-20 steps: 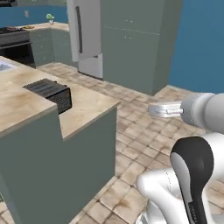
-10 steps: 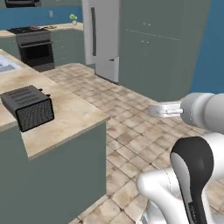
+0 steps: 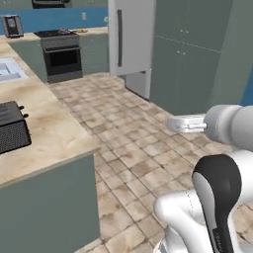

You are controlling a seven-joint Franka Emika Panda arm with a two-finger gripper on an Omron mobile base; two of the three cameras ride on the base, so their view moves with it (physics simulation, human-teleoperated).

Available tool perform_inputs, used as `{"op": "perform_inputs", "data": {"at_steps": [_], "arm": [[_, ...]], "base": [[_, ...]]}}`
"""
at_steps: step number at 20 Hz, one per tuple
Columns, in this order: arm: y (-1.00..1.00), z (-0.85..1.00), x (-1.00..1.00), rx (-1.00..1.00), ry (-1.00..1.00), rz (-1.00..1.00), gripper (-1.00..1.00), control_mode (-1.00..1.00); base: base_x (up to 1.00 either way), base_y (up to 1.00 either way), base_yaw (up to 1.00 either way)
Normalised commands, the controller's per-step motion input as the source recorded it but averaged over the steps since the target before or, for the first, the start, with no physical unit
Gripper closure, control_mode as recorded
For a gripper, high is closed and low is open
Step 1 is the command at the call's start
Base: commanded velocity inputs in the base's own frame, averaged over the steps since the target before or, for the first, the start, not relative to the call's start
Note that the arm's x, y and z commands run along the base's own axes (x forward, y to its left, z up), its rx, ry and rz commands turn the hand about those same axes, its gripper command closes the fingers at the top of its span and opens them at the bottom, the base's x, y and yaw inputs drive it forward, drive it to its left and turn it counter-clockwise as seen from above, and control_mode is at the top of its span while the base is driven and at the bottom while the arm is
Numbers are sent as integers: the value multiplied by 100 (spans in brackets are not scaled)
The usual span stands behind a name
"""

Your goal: Place the cold items (lemon and cucumber) from the fridge in one tupperware on the dining counter. Place the warm items (kebab skewer and hot dog) in the stove area in another tupperware.

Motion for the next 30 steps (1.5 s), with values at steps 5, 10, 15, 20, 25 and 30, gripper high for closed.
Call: {"op": "perform_inputs", "data": {"at_steps": [5,10,15,20,25,30], "arm": [[0,0,0,0,0,0,-100,100],[0,0,0,0,0,0,-100,100],[0,0,0,0,0,0,-100,100],[0,0,0,0,0,0,-100,100],[0,0,0,0,0,0,-100,100],[0,0,0,0,0,0,-100,100]], "base": [[88,-93,30],[97,-87,28],[99,-83,23],[100,-77,20],[100,-43,1],[100,-16,0]]}}
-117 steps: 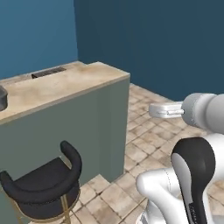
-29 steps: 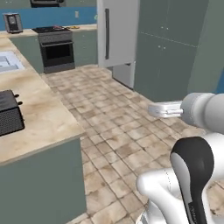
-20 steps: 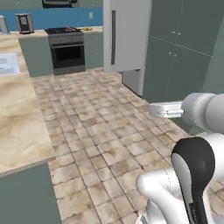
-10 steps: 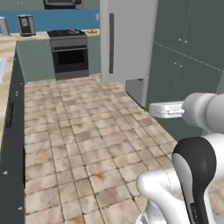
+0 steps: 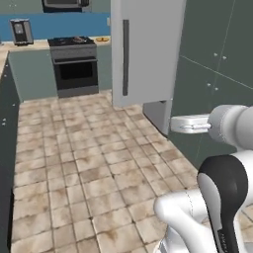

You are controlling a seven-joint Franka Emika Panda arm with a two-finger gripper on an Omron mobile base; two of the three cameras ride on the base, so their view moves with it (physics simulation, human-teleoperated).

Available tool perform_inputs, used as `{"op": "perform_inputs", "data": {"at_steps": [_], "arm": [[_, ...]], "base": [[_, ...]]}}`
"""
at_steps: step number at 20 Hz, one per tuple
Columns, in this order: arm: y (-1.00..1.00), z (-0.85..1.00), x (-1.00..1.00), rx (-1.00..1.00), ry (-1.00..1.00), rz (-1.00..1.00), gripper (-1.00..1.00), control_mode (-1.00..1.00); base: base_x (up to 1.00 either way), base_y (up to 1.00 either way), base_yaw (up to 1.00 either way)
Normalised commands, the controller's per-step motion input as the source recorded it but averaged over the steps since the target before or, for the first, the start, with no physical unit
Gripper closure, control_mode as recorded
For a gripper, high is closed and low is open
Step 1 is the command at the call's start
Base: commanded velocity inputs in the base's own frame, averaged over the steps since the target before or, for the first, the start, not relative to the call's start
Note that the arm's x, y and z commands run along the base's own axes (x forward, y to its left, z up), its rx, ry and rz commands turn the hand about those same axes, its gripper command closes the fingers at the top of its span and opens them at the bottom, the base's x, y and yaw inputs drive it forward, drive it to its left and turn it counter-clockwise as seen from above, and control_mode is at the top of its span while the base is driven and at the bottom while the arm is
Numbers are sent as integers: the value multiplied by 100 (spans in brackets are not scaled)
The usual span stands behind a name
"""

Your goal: Place the cold items (lemon and cucumber) from the fridge in one tupperware on the dining counter. Place the warm items (kebab skewer and hot dog) in the stove area in another tupperware.

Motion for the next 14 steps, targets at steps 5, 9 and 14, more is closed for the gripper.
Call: {"op": "perform_inputs", "data": {"at_steps": [5,9,14], "arm": [[0,0,0,0,0,0,-100,100],[0,0,0,0,0,0,-100,100],[0,0,0,0,0,0,-100,100]], "base": [[100,7,0],[100,28,-8],[97,34,-7]]}}
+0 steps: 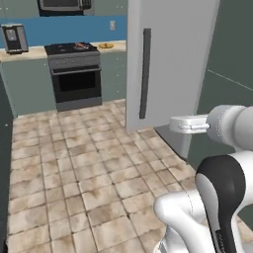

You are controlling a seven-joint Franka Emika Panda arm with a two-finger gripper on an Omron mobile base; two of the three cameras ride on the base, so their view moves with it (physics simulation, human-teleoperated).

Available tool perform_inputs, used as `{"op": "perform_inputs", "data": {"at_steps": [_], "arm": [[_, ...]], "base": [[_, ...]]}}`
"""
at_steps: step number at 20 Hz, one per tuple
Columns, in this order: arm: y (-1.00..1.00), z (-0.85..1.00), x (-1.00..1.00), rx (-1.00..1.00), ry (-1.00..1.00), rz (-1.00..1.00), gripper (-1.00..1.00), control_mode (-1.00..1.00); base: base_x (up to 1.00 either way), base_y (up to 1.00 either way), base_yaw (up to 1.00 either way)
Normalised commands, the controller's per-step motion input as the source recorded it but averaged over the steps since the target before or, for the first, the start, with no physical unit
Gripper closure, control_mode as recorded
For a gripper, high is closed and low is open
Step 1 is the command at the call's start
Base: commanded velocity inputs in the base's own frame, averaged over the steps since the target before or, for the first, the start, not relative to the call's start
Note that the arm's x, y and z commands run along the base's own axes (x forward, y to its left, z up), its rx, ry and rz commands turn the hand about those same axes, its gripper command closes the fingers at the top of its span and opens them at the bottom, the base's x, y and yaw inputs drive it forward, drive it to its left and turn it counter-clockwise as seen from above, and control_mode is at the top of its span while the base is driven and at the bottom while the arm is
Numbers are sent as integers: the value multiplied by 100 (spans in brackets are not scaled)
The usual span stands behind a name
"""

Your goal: Place the cold items (lemon and cucumber) from the fridge in one tupperware on the dining counter. Place the warm items (kebab skewer and hot dog) in the stove area in another tupperware.

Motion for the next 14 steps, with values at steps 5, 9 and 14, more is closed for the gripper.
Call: {"op": "perform_inputs", "data": {"at_steps": [5,9,14], "arm": [[0,0,0,0,0,0,-100,100],[0,0,0,0,0,0,-100,100],[0,0,0,0,0,0,-100,100]], "base": [[71,69,-19],[59,69,-21],[47,61,-20]]}}
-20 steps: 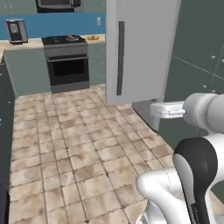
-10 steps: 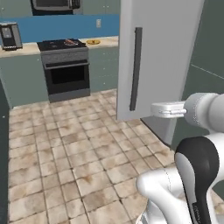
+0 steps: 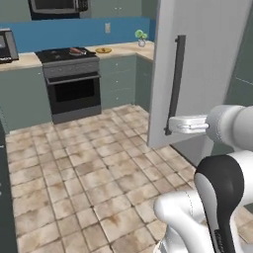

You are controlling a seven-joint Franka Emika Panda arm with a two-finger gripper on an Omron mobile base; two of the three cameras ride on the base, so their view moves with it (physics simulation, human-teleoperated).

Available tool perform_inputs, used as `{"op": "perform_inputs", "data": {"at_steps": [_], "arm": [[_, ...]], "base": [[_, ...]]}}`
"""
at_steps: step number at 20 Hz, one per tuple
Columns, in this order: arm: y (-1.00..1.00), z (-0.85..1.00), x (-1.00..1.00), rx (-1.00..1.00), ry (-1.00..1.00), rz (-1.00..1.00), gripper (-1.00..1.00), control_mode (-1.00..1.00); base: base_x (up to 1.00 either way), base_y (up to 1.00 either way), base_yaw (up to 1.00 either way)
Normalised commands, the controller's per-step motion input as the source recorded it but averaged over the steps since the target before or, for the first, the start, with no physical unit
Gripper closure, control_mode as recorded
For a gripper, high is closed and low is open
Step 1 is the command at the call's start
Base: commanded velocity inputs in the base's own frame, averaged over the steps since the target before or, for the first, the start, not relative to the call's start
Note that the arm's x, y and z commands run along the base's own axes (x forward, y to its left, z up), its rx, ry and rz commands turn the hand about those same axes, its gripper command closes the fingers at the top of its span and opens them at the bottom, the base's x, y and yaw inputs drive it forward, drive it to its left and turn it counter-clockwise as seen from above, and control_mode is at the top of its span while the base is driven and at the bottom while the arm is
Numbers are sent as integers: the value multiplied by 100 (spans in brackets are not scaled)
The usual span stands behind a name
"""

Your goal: Place the cold items (lemon and cucumber) from the fridge in one tupperware on the dining counter. Place the warm items (kebab skewer and hot dog) in the stove area in another tupperware.

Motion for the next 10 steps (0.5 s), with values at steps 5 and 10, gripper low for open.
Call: {"op": "perform_inputs", "data": {"at_steps": [5,10], "arm": [[0,0,0,0,0,0,-100,100],[0,0,0,0,0,0,-100,100]], "base": [[24,40,-13],[20,29,-6]]}}
